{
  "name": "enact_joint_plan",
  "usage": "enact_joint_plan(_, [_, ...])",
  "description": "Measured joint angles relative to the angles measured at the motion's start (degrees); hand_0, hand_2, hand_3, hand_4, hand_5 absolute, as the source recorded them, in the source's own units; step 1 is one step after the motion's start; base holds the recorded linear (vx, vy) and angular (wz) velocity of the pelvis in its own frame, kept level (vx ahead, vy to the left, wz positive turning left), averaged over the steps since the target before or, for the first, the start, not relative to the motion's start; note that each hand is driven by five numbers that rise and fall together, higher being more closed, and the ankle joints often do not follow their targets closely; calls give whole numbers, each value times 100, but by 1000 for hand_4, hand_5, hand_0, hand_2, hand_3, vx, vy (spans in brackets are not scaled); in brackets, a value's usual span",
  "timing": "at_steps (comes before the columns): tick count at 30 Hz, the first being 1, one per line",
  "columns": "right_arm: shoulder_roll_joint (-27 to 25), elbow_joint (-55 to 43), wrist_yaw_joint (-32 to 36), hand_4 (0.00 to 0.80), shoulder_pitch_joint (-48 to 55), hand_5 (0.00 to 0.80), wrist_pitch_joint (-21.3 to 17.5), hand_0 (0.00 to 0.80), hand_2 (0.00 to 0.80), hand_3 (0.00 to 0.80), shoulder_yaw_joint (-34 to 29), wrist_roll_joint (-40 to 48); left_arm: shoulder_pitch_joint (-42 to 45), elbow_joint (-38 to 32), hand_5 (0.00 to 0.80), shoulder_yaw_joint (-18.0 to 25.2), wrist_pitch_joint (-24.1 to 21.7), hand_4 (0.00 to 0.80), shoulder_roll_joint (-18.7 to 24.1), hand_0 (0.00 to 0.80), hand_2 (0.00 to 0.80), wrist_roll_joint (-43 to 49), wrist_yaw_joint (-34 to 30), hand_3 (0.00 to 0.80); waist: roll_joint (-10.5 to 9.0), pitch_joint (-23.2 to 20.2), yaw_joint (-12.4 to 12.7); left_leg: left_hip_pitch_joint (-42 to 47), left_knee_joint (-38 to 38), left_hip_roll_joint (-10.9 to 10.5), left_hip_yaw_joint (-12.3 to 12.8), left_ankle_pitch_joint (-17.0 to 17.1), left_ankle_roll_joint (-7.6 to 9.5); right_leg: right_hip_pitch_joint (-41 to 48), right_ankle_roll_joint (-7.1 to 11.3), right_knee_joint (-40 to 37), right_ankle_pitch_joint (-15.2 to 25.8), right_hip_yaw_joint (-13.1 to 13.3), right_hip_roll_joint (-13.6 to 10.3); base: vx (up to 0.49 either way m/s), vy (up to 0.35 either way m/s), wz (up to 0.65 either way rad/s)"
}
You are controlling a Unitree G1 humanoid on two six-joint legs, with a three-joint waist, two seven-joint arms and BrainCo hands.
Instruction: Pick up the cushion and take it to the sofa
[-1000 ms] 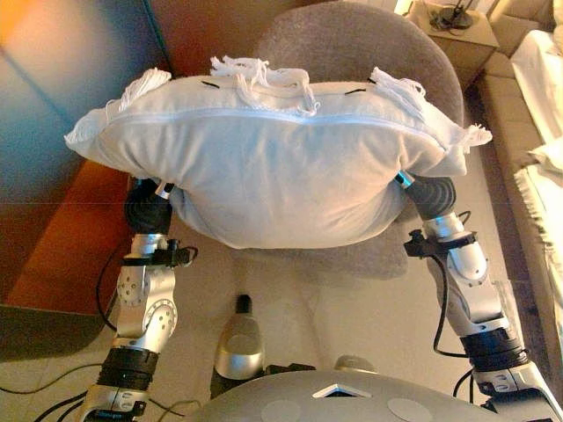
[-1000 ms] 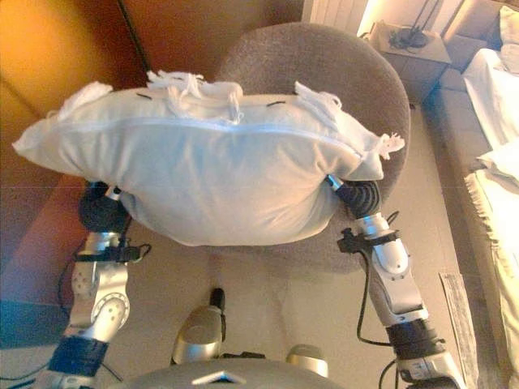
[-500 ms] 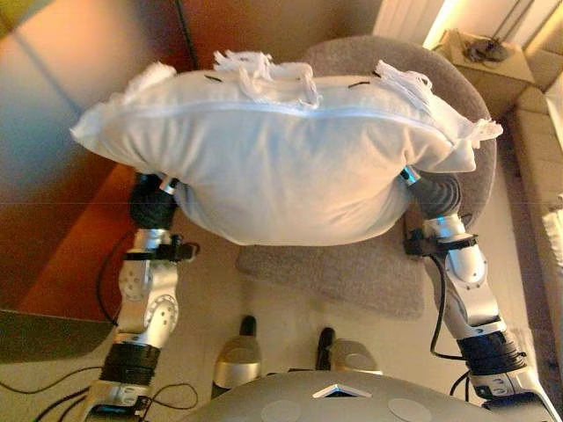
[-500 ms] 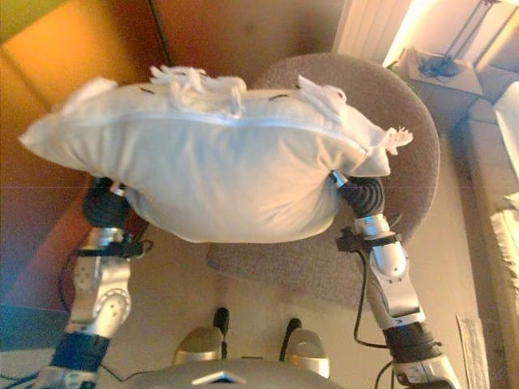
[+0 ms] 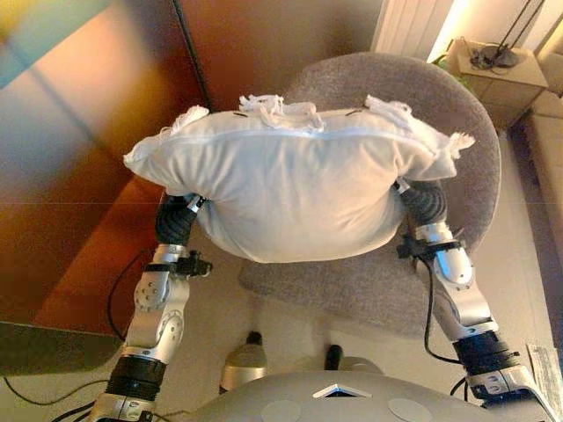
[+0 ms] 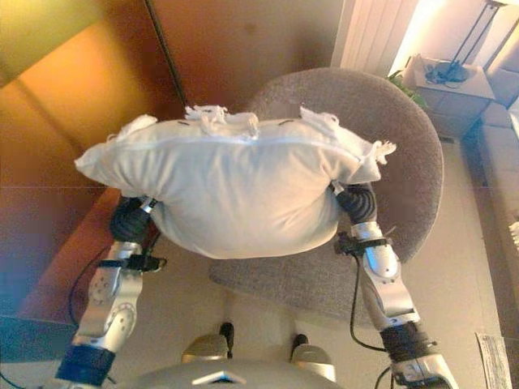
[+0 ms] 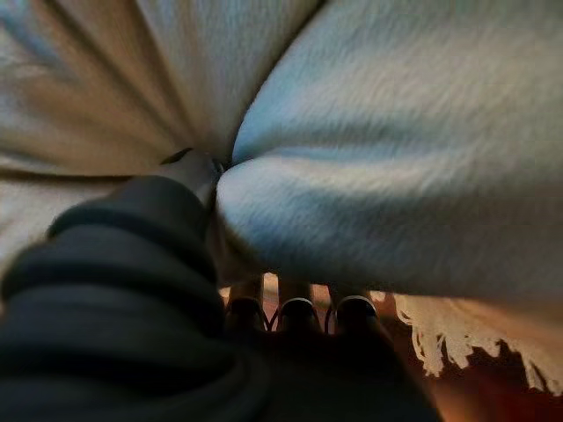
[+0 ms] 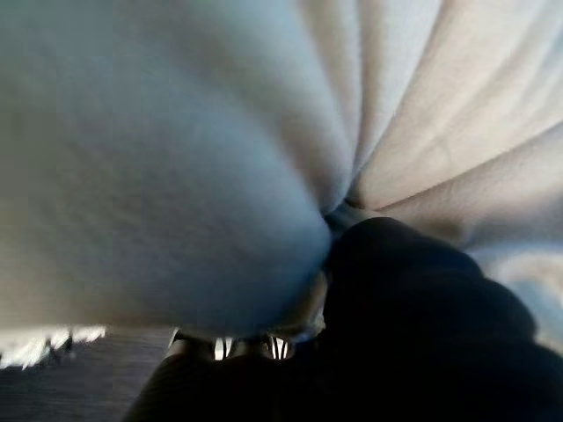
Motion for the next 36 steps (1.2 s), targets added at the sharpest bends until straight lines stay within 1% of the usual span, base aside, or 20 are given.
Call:
enact_joint_plan(2, [-7,254,-44,800,-70,800,97,800,800,800,72,1,-56,192,800,-137,115,800,-108,800,800,5,140,800,156,-59,-18,95,-267,68,141,-12,17,12,-8,4,-10,-63,74,148,73,25])
enact_joint_plan(3, [-18,459,-119,800,-189,800,159,800,800,800,85,0,-150,293,800,-256,211,800,-152,800,800,23,240,800,263,-70,-39,107,-378,117,139,-91,117,-27,-10,38,-13,-67,143,157,71,23])
enact_joint_plan(5, [30,995,-383,800,-466,800,379,800,800,800,147,2,-531,775,800,-511,446,800,-197,800,800,190,480,800,259,-72,-21,188,-631,78,137,-5,198,-33,27,129,-2,-62,111,190,57,18])
enact_joint_plan(7, [134,1231,-741,800,-622,800,533,800,800,800,213,-6,-745,1081,800,-668,616,800,-192,800,800,261,677,800,239,-83,-26,217,-814,19,136,47,224,-4,74,128,-7,-63,41,163,35,13])
enact_joint_plan(10, [406,1260,-1321,800,-676,800,592,800,800,800,203,-29,-844,1086,800,-719,777,800,-179,800,800,471,798,800,225,-94,-56,344,-1017,-76,123,174,307,32,145,43,27,-59,-10,56,20,9])
enact_joint_plan(13, [628,1257,-1823,800,-676,800,592,800,800,800,203,-179,-978,1077,800,-772,845,800,-71,800,800,678,803,800,216,-100,-172,423,-1197,-171,98,290,323,141,223,-169,117,-41,-67,-5,17,8])
enact_joint_plan(16, [637,1257,-2025,800,-677,800,592,800,800,800,190,-180,-1226,1075,800,-834,861,800,53,800,800,687,759,800,202,-107,-213,439,-1201,-211,156,261,342,229,255,-394,229,14,-91,-7,-10,-7])
enact_joint_plan(18, [647,1256,-2105,800,-677,800,592,800,800,800,183,-180,-1317,1026,800,-839,877,800,82,800,800,688,721,800,189,-110,-348,483,-1203,-200,188,245,334,227,255,-392,230,40,-83,-15,-37,-10])
enact_joint_plan(20, [644,1250,-2189,800,-677,800,592,800,800,800,170,-179,-1366,995,800,-853,879,800,91,800,800,715,658,800,187,-113,-359,557,-1205,-157,367,207,315,224,236,-393,245,204,-49,-19,-38,-38])
enact_joint_plan(23, [663,1251,-2342,800,-671,800,592,800,800,800,151,-180,-1411,996,800,-921,915,800,86,800,800,900,619,800,146,-138,-558,613,-1209,-104,535,181,288,152,223,-408,257,372,-27,-15,-41,-35])
enact_joint_plan(25, [663,1259,-2453,800,-665,800,592,800,800,800,130,-180,-1428,998,800,-1009,993,800,85,800,800,901,609,800,116,-154,-680,687,-1218,-66,702,149,270,111,225,-410,283,542,5,-26,-39,-48])
enact_joint_plan(26, [660,1258,-2503,800,-665,800,592,800,800,800,124,-180,-1436,999,800,-1050,1006,800,92,800,800,901,608,800,104,-171,-699,710,-1234,-45,786,122,267,86,218,-412,305,620,16,-52,-29,-51])
enact_joint_plan(27, [663,1258,-2558,800,-666,800,592,800,800,800,99,-180,-1477,1002,800,-1117,1043,800,94,800,800,901,608,800,89,-180,-798,714,-1236,-29,865,104,280,45,214,-412,326,686,29,-55,-17,-46])
enact_joint_plan(28, [657,1258,-2597,800,-665,800,592,800,800,800,63,-180,-1534,1005,800,-1154,1083,800,92,800,800,901,608,800,84,-183,-814,715,-1234,-19,945,99,279,-8,206,-411,354,756,42,-43,-17,-44])
enact_joint_plan(29, [627,1258,-2645,800,-666,800,592,800,800,800,35,-180,-1597,1034,800,-1230,1096,800,91,800,800,901,608,800,76,-187,-938,712,-1232,-13,1041,101,275,-62,211,-412,388,823,51,-18,-19,-41])
enact_joint_plan(30, [620,1258,-2676,800,-664,800,592,800,800,800,9,-180,-1625,1046,800,-1261,1099,800,84,800,800,901,607,800,79,-189,-978,717,-1234,-12,1096,96,274,-81,215,-414,401,871,52,0,-22,-36])
enact_joint_plan(31, [619,1258,-2706,800,-662,800,592,800,800,800,-21,-180,-1649,1047,800,-1308,1100,800,84,800,800,901,607,800,79,-189,-1100,737,-1232,-13,1159,95,261,-93,220,-414,410,930,58,12,-25,-32])
enact_joint_plan(34, [599,1260,-2770,800,-641,800,592,800,800,800,-78,-179,-1726,1111,800,-1365,1101,800,0,800,800,908,602,800,80,-189,-1304,852,-1216,-17,1350,35,262,-96,216,-414,446,1118,68,29,-21,-37])
enact_joint_plan(35, [592,1264,-2778,800,-627,800,592,800,800,800,-98,-178,-1762,1153,800,-1406,1101,800,-11,800,800,909,602,800,84,-189,-1320,892,-1214,-15,1419,19,262,-100,222,-412,467,1133,61,50,-18,-36])
enact_joint_plan(36, [582,1264,-2777,800,-589,800,592,800,800,800,-128,-178,-1816,1230,800,-1458,1101,800,-42,800,800,912,602,800,84,-190,-1351,922,-1213,-11,1421,2,252,-98,227,-413,478,1138,59,58,-20,-28])
